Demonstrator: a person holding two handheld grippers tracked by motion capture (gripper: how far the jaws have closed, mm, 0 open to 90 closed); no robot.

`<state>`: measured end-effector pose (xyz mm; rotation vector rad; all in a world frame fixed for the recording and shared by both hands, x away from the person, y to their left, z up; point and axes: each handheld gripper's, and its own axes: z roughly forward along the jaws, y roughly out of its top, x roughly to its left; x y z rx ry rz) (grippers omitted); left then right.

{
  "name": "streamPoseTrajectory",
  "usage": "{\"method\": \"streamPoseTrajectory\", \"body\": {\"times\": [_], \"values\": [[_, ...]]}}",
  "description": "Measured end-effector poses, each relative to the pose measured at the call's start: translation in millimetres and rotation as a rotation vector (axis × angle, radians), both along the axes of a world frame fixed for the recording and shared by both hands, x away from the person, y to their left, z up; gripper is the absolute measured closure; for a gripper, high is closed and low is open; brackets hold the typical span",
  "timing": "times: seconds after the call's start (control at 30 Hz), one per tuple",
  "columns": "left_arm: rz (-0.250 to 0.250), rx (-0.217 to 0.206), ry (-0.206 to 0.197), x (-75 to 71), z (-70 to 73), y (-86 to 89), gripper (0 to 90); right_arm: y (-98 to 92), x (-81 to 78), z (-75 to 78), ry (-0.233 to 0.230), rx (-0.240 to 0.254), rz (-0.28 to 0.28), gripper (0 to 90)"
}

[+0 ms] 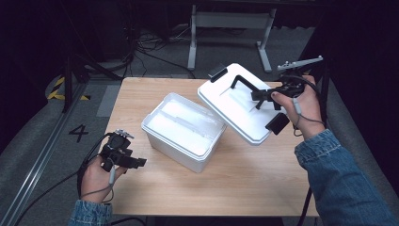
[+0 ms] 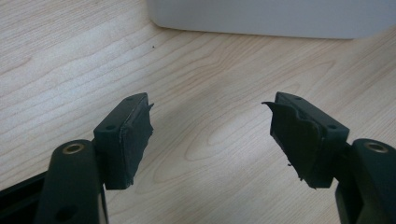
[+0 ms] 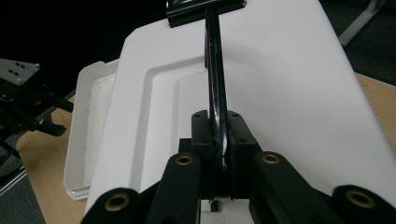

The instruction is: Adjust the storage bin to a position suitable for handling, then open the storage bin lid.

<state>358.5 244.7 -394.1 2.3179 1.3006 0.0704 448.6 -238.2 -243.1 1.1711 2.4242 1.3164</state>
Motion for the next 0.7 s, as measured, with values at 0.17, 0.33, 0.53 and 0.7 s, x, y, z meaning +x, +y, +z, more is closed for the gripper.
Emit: {"method": "streamPoseTrajectory", "body": {"times": [0.17,0.33,0.53,0.7], "values": [[0.0,-0.001,0.006,0.1,-0.1,0.1,29.6,-17.8,0.9,-3.4,0.0,-0.006,-0.042,84.7],[0.005,-0.002,0.003,0.3,-0.6,1.1,29.6,-44.9,3.3,-11.2,0.009,-0.007,-0.107,84.7],[0.011,-0.002,0.01,0.2,-2.1,2.7,29.5,-68.7,6.9,-20.8,0.019,-0.018,-0.159,84.7],[0.021,-0.004,0.007,-1.0,-2.3,4.0,29.3,-83.0,12.4,-33.5,0.028,-0.034,-0.198,84.6]]}}
